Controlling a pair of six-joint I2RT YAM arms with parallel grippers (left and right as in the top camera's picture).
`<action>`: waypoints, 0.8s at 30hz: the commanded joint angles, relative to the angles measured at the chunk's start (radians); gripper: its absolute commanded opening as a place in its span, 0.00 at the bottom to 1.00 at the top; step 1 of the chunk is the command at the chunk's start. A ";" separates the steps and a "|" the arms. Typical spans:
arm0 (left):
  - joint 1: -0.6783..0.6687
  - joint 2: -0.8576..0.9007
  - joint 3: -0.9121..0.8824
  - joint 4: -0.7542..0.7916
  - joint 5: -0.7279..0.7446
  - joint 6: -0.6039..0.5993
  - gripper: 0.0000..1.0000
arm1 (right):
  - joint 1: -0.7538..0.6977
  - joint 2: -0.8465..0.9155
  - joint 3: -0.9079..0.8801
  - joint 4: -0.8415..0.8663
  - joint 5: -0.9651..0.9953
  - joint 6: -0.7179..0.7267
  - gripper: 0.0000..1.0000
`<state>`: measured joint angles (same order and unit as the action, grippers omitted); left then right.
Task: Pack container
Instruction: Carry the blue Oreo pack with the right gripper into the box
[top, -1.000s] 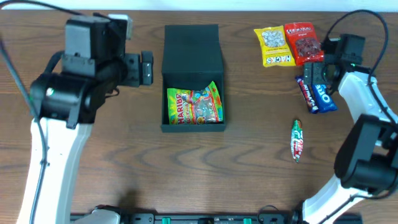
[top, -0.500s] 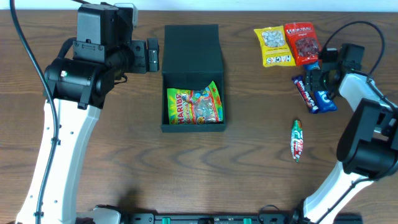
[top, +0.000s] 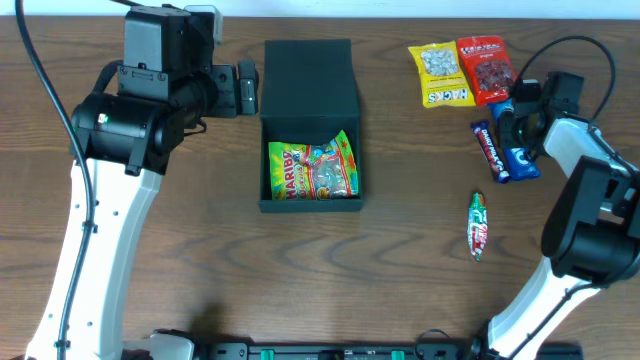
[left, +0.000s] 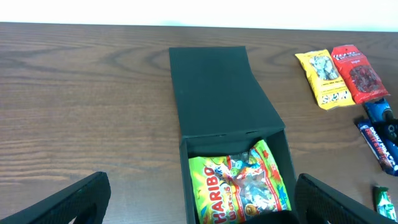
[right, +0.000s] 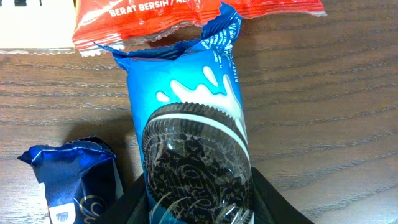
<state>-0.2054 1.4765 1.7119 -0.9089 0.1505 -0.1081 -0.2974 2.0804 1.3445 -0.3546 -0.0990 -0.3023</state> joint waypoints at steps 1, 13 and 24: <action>0.003 0.002 0.010 -0.001 0.003 -0.011 0.95 | -0.002 -0.006 0.024 -0.022 -0.014 0.019 0.27; 0.004 -0.168 0.013 -0.006 -0.133 -0.007 0.95 | 0.196 -0.196 0.370 -0.208 -0.134 -0.184 0.08; 0.004 -0.348 0.013 -0.135 -0.135 0.095 0.95 | 0.568 -0.192 0.381 -0.341 -0.248 -0.486 0.01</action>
<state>-0.2054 1.1458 1.7119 -1.0187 0.0353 -0.0578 0.1936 1.8877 1.7222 -0.6922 -0.3077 -0.6651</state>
